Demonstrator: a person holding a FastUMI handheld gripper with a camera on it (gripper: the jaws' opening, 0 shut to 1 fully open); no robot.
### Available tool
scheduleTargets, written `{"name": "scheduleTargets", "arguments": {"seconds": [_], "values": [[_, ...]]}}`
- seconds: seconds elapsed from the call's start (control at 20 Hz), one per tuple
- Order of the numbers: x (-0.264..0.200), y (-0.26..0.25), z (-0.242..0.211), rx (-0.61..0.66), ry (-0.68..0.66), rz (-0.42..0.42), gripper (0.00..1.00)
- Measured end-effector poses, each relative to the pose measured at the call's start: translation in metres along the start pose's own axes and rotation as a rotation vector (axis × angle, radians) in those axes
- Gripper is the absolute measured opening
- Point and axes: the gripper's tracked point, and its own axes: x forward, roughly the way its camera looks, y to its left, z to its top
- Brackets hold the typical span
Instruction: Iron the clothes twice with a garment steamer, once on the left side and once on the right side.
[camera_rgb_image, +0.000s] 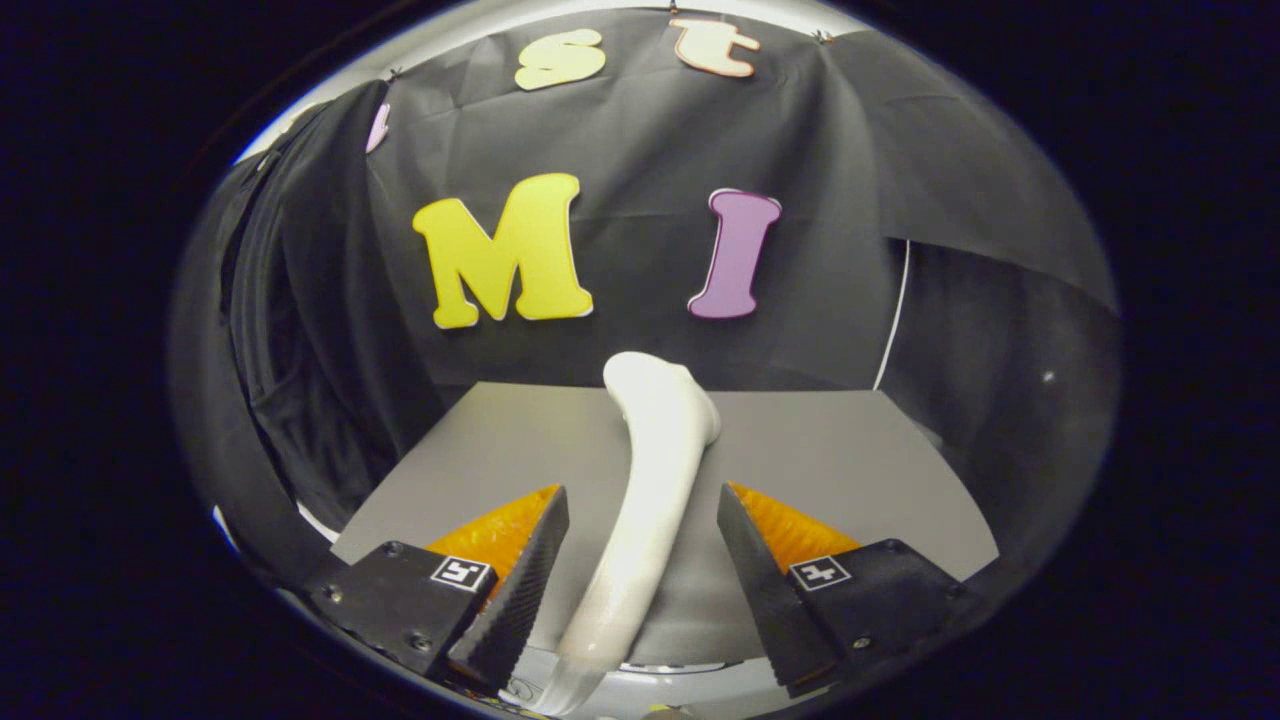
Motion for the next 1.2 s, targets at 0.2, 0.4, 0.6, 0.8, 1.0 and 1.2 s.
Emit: {"name": "scheduleTargets", "arguments": {"seconds": [0.2, 0.4, 0.6, 0.8, 1.0, 1.2], "values": [[0.026, -0.002, -0.017, -0.007, 0.084, 0.007, 0.86], [0.035, 0.004, -0.026, 0.003, 0.121, 0.033, 0.74], [0.034, 0.003, -0.028, -0.001, 0.118, -0.015, 0.61], [0.036, 0.006, -0.028, -0.006, 0.101, -0.005, 0.57], [0.032, 0.015, -0.024, 0.066, 0.094, 0.02, 0.45], [0.013, 0.018, -0.025, 0.047, 0.061, -0.003, 0.4]]}}
